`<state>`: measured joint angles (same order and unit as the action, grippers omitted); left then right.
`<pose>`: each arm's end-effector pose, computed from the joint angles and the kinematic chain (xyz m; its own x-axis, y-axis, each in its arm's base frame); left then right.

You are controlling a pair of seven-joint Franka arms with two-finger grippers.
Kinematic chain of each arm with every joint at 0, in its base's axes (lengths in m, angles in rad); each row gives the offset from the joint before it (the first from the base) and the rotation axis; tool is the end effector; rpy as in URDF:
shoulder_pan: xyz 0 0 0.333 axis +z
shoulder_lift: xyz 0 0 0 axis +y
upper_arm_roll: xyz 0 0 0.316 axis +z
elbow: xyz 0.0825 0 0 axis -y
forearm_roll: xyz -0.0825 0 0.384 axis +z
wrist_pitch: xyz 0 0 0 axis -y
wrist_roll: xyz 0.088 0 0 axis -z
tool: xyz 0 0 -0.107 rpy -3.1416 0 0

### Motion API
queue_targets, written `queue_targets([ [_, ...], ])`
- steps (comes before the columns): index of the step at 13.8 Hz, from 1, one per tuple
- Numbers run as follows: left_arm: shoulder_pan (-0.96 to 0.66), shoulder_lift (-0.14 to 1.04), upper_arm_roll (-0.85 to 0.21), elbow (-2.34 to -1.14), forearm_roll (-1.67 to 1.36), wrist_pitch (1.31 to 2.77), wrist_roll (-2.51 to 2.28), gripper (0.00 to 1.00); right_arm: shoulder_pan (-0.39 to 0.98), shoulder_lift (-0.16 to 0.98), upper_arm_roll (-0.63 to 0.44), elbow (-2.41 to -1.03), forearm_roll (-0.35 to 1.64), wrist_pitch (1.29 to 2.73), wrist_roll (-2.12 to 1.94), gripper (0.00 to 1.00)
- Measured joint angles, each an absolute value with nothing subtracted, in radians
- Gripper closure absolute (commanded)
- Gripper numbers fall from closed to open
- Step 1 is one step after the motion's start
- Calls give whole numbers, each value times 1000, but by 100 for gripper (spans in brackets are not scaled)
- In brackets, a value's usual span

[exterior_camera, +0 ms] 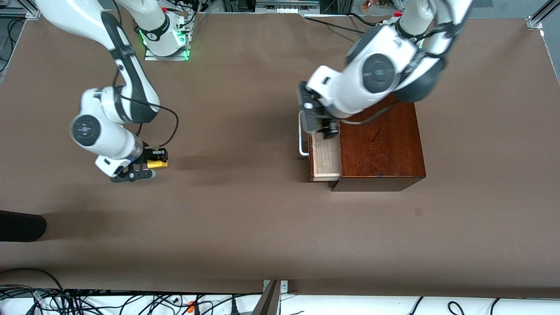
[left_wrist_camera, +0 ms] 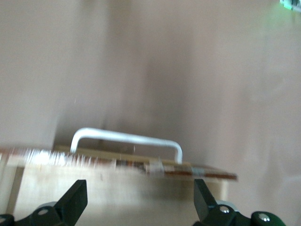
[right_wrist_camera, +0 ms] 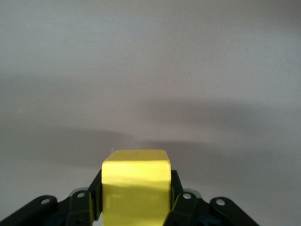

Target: Open drawer, take yellow block, close drawer

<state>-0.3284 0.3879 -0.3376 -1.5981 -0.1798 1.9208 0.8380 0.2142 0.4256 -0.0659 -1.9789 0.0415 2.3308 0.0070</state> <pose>0.5274 -0.3973 0.4175 0.1711 -0.9696 0.1748 -0.9636 -0.1277 0.2349 0.5978 0.0912 0.2452 0.9906 0.1159 -0.0724 0.1162 -0.9932 -0.0002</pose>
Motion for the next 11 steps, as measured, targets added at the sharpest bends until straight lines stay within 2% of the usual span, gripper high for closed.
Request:
queue_targets([
  [2, -368, 446, -338, -1598, -123, 2005, 881, 0, 207, 472, -68, -1988, 41, 2392, 15, 94],
  [4, -399, 496, -338, -1598, -71, 2087, 902, 0, 189, 498, -69, -1988, 41, 2417, 23, 71],
  [5, -413, 517, -338, -1598, -39, 2118, 903, 0, 176, 507, -70, -1988, 42, 2433, 23, 38],
  [6, -423, 534, -338, -1598, -17, 2135, 903, 0, 168, 507, -70, -1988, 42, 2441, 23, 0],
  [9, -432, 570, -337, -1598, 59, 2146, 904, 0, 160, 500, -70, -1984, 42, 2442, 23, 0],
  [11, -432, 585, -335, -1596, 85, 2151, 905, 0, 160, 451, -67, -1967, 41, 2366, 22, 0],
])
